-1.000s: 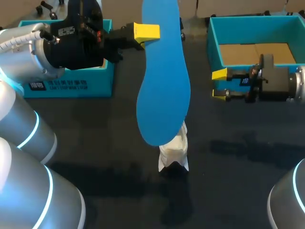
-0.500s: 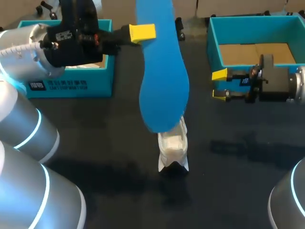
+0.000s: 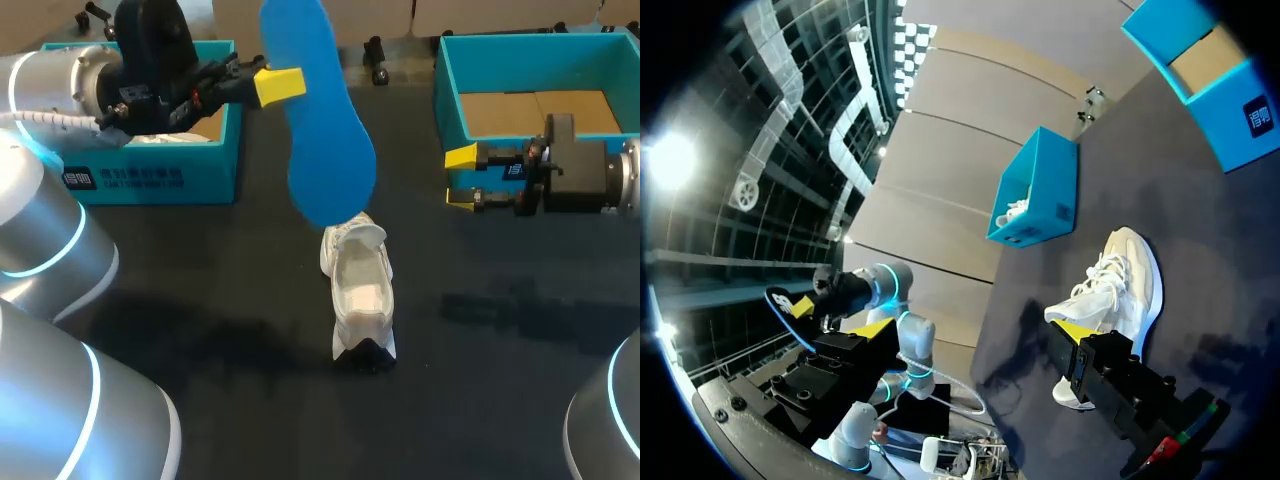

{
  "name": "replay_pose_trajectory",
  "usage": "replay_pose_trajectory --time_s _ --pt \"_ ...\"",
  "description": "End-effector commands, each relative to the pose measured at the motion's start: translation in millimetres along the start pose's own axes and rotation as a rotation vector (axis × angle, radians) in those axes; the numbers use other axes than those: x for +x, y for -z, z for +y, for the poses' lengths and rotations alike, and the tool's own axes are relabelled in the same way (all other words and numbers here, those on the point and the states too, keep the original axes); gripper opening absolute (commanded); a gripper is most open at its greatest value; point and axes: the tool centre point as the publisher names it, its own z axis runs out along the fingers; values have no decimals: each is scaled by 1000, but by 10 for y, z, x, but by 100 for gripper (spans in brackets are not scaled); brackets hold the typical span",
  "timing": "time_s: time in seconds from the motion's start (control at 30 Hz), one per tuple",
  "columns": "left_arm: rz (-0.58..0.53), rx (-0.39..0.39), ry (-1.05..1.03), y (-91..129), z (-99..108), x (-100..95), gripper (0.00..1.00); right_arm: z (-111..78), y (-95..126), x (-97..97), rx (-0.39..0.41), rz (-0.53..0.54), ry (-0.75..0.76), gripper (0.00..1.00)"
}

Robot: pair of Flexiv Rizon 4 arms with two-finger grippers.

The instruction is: Take the shoe out of the shoebox, open the shoe tongue, remove and reinsert the insole, then place the shoe into the shoebox

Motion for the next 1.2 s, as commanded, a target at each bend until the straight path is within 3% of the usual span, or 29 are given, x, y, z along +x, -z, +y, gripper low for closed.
replay_pose_trajectory --time_s 0.03,0.13,0.23,0.27,0.77,1.0,1.2 --pt "252 -13 -596 90 45 -106 0 3 -22 5 0 -4 -1 100" --pt "299 -7 -729 125 55 -125 0 3 -22 5 0 -4 -1 100" --pt "319 -72 -853 160 92 -172 0 3 -22 5 0 -4 -1 100" --pt "297 -99 -854 175 105 -177 0 3 -22 5 0 -4 -1 100" --pt "297 -99 -854 175 105 -177 0 3 -22 5 0 -4 -1 100" --pt "357 -78 -1209 283 292 -226 0 3 -22 5 0 -4 -1 100" --pt "393 -75 -1385 335 450 -238 0 3 -22 5 0 -4 -1 100"
